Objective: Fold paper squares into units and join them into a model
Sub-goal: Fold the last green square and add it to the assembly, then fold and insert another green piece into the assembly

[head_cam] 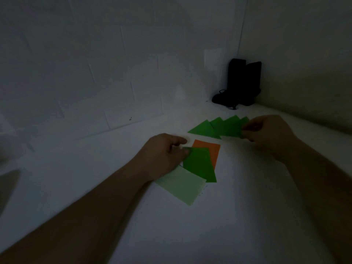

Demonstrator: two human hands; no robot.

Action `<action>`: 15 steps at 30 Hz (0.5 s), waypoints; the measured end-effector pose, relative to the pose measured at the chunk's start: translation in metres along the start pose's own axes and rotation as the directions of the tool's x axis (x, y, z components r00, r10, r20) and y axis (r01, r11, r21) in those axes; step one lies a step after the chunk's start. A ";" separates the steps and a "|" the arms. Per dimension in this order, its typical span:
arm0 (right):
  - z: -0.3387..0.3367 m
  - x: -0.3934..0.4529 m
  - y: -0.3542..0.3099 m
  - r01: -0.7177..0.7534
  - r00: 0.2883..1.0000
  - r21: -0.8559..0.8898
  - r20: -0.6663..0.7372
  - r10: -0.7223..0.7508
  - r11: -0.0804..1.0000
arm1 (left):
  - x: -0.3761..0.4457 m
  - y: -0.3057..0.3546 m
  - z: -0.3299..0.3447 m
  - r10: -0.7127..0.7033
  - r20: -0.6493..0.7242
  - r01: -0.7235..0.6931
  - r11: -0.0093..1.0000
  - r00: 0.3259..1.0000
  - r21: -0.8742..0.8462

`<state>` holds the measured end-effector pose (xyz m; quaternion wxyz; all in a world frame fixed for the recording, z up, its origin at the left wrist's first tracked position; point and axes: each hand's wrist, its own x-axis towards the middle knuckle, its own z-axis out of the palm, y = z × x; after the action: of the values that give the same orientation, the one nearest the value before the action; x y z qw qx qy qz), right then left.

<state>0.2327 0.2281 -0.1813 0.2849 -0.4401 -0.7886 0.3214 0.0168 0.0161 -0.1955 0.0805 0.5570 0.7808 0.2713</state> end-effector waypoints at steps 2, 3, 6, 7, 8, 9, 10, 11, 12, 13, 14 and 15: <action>-0.003 0.002 0.003 -0.010 0.999 -0.116 0.043 0.015 0.993 | 0.002 -0.001 0.002 0.033 0.012 -0.034 0.998 0.999 0.044; -0.005 0.003 0.004 -0.004 0.998 -0.154 0.060 0.014 0.988 | 0.003 -0.002 0.004 0.031 0.031 -0.034 0.996 0.999 0.079; -0.006 0.003 0.006 0.019 0.997 -0.193 0.073 -0.005 0.981 | 0.005 -0.007 0.008 0.003 0.097 -0.019 0.987 0.995 0.160; -0.006 0.003 0.007 0.023 0.997 -0.200 0.072 -0.009 0.980 | 0.006 -0.009 0.009 -0.004 0.107 -0.013 0.987 0.994 0.160; -0.006 0.004 0.008 0.022 0.998 -0.200 0.069 -0.008 0.980 | 0.006 -0.010 0.009 -0.002 0.110 -0.016 0.987 0.994 0.157; -0.007 0.004 0.009 0.022 0.998 -0.197 0.065 -0.009 0.980 | 0.007 -0.010 0.009 0.013 0.101 -0.028 0.988 0.995 0.150; -0.006 0.004 0.009 0.023 0.998 -0.195 0.055 -0.012 0.981 | 0.007 -0.010 0.009 0.038 0.085 -0.050 0.989 0.996 0.141; -0.006 0.005 0.009 0.028 0.999 -0.192 0.045 -0.019 0.981 | 0.007 -0.009 0.008 0.068 0.064 -0.076 0.989 0.996 0.130; -0.005 0.005 0.010 0.030 0.999 -0.190 0.041 -0.022 0.981 | 0.006 -0.008 0.007 0.097 0.040 -0.101 0.988 0.995 0.118; -0.005 0.005 0.010 0.031 0.999 -0.189 0.042 -0.024 0.982 | 0.006 -0.008 0.007 0.114 0.018 -0.115 0.988 0.993 0.104; -0.005 0.006 0.010 0.026 0.999 -0.188 0.045 -0.018 0.982 | 0.006 -0.007 0.007 0.124 0.002 -0.124 0.988 0.992 0.095; -0.004 0.006 0.010 0.023 0.999 -0.183 0.045 -0.015 0.983 | 0.006 -0.008 0.008 0.126 -0.008 -0.125 0.989 0.992 0.085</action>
<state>0.2384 0.2380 -0.1848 0.2290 -0.4500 -0.8249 0.2543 0.0113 0.0224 -0.2055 0.0345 0.6061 0.7554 0.2464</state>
